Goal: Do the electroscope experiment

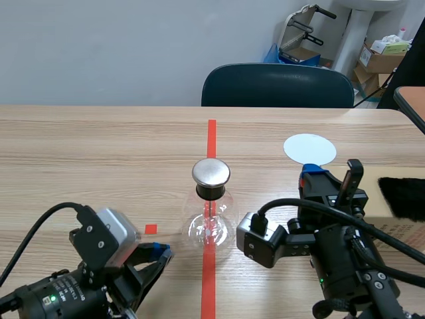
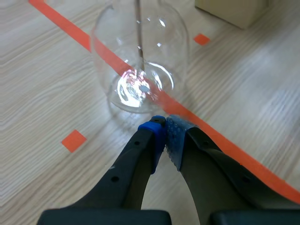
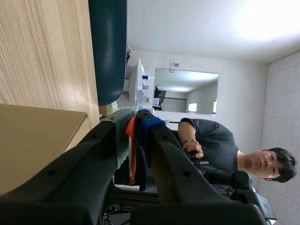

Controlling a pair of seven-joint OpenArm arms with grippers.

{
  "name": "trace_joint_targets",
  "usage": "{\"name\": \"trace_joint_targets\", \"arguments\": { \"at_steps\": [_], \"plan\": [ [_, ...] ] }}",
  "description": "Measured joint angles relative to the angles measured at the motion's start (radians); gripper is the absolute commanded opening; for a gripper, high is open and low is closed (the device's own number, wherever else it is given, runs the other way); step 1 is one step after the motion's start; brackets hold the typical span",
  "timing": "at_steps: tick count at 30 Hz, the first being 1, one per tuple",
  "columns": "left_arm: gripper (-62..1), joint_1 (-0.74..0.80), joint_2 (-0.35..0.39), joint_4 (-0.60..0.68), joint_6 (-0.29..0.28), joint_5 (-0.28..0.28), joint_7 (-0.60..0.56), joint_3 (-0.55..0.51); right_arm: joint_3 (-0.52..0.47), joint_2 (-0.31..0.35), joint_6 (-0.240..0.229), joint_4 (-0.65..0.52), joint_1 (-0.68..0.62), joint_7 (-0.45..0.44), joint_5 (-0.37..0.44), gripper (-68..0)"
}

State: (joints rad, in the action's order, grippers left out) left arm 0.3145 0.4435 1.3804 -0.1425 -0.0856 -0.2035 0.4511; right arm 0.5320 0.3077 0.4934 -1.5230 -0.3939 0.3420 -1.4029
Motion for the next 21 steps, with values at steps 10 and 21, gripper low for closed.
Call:
{"name": "trace_joint_targets", "arguments": {
  "at_steps": [10,21],
  "plan": [
    [-59.3,-0.066,-0.001,-0.002,0.036,-0.052,0.035,-0.002,0.0,0.0,0.0,0.0,0.0,0.0,0.0,-66.7],
    [-59.2,-0.116,-0.031,-0.085,0.042,-0.054,0.042,-0.006,0.0,0.0,0.016,0.0,0.0,0.0,0.0,-66.7]
  ]
}}
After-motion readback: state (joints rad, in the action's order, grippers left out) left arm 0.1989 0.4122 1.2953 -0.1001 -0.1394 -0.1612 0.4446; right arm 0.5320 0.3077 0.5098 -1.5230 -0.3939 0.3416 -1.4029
